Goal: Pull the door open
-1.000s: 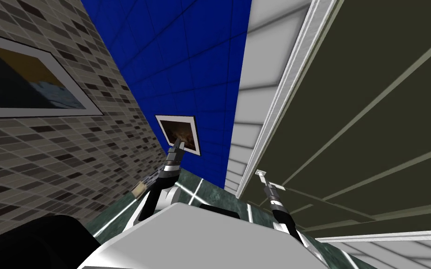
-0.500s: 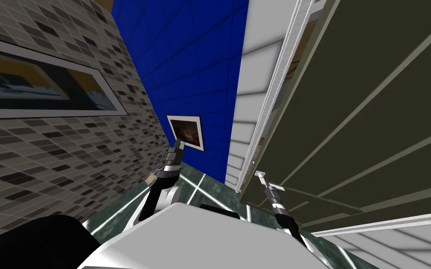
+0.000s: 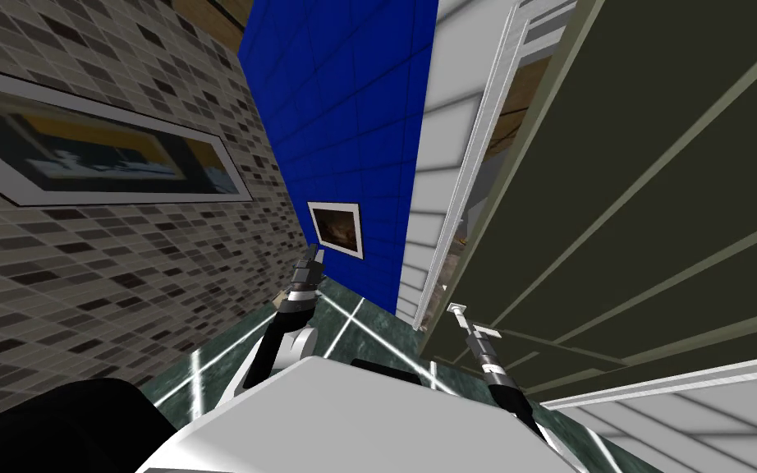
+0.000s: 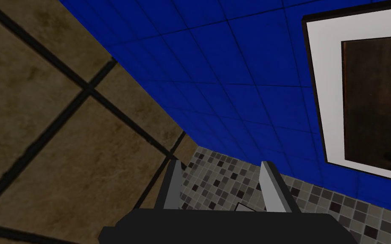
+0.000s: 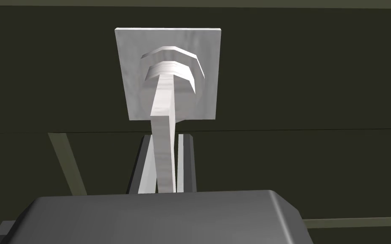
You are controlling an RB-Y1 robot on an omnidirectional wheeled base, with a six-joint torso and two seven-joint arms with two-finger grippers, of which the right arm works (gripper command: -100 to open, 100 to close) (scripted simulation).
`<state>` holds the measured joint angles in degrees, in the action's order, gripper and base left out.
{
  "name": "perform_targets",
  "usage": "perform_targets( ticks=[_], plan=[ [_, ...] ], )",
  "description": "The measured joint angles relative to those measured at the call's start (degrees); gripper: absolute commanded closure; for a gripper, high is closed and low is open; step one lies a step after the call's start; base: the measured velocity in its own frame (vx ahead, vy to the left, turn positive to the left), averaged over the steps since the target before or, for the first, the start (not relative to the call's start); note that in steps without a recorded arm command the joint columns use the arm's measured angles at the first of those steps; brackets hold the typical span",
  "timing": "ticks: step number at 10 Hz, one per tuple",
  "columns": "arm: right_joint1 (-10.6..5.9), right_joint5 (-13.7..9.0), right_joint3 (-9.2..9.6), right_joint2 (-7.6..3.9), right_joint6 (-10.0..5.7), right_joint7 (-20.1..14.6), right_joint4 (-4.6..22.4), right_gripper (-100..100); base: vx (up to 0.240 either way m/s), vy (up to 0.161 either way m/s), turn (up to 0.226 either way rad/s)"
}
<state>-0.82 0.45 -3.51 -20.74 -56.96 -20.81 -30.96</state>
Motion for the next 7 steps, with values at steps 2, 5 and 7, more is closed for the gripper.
perform_targets(
  ticks=[2, 5, 7],
  plan=[
    [0.14, 0.6, 0.69, -0.79, -2.31, -1.1, 1.5, 100, -0.224, -0.066, 0.125],
    [2.08, 1.4, 1.66, -1.91, -3.64, -2.7, 0.7, 100, -0.179, -0.060, 0.122],
    [2.63, 1.8, 2.16, -2.35, -4.68, -3.6, 0.7, 100, -0.124, -0.055, 0.107]
  ],
)
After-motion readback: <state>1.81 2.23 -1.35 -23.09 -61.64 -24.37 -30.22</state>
